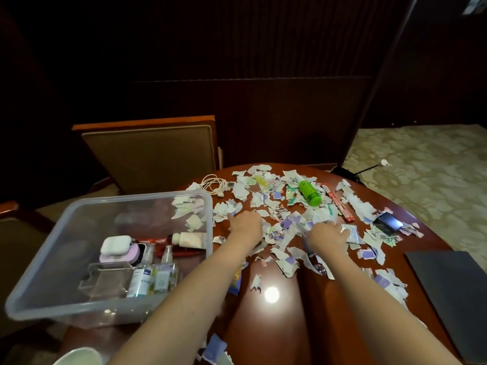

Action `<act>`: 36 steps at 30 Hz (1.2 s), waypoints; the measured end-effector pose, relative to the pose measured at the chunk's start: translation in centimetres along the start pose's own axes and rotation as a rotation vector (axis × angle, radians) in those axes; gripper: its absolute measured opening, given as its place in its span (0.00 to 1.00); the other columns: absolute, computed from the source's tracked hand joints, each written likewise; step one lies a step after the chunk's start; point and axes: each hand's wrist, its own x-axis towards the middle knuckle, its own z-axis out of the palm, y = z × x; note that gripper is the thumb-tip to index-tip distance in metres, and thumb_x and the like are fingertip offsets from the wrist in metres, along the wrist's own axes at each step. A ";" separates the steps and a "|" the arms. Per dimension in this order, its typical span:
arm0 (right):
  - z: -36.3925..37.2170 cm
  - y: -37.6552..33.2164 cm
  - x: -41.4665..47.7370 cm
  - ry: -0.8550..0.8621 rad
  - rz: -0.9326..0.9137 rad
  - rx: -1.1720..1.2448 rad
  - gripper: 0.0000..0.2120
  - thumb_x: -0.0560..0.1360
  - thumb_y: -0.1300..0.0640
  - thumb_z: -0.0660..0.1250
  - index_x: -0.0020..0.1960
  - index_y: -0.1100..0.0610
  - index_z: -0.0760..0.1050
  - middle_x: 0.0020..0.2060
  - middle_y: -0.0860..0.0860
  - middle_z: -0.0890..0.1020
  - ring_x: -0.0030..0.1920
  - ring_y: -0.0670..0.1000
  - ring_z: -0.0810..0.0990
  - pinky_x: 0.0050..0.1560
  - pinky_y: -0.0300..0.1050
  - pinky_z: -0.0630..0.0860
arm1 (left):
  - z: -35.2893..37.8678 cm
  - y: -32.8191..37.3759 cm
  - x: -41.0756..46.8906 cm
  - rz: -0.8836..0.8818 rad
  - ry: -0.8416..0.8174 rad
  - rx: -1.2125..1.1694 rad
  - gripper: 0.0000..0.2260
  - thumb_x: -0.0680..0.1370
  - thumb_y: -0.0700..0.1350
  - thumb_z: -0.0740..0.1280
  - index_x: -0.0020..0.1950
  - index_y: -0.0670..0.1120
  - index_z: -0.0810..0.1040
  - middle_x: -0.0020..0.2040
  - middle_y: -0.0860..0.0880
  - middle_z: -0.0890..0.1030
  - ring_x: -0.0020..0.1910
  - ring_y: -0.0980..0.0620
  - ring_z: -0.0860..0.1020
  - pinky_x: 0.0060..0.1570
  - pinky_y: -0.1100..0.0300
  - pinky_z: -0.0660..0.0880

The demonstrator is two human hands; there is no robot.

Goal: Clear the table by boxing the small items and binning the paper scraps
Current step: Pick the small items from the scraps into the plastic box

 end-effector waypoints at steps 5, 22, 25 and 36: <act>-3.0 -0.6 -2.3 0.109 0.023 0.094 0.17 0.78 0.53 0.54 0.63 0.56 0.73 0.68 0.56 0.69 0.70 0.57 0.64 0.70 0.54 0.56 | -2.7 -0.6 -2.0 0.050 0.000 -0.366 0.08 0.77 0.40 0.67 0.53 0.41 0.83 0.52 0.45 0.82 0.53 0.48 0.79 0.56 0.57 0.75; -6.7 -11.0 -12.1 0.128 -0.386 0.780 0.20 0.79 0.59 0.57 0.28 0.57 0.64 0.26 0.51 0.67 0.27 0.47 0.64 0.27 0.39 0.58 | -9.7 -12.1 -9.7 0.003 0.289 -0.734 0.09 0.79 0.41 0.65 0.55 0.40 0.81 0.57 0.44 0.80 0.55 0.49 0.75 0.55 0.59 0.69; -6.6 -14.3 -13.6 0.039 -0.412 0.825 0.17 0.77 0.59 0.59 0.30 0.59 0.69 0.29 0.54 0.71 0.31 0.50 0.69 0.30 0.41 0.62 | -9.6 -16.1 -10.7 -0.062 0.301 -0.743 0.08 0.78 0.40 0.66 0.53 0.39 0.81 0.56 0.43 0.80 0.58 0.47 0.76 0.58 0.57 0.70; -2.8 -20.7 -17.7 -0.127 -0.478 0.486 0.13 0.76 0.58 0.58 0.55 0.63 0.75 0.56 0.59 0.79 0.51 0.56 0.77 0.43 0.42 0.70 | -7.1 -25.1 -13.5 -0.155 0.146 -0.533 0.06 0.77 0.40 0.67 0.51 0.39 0.81 0.54 0.46 0.81 0.56 0.49 0.78 0.55 0.59 0.72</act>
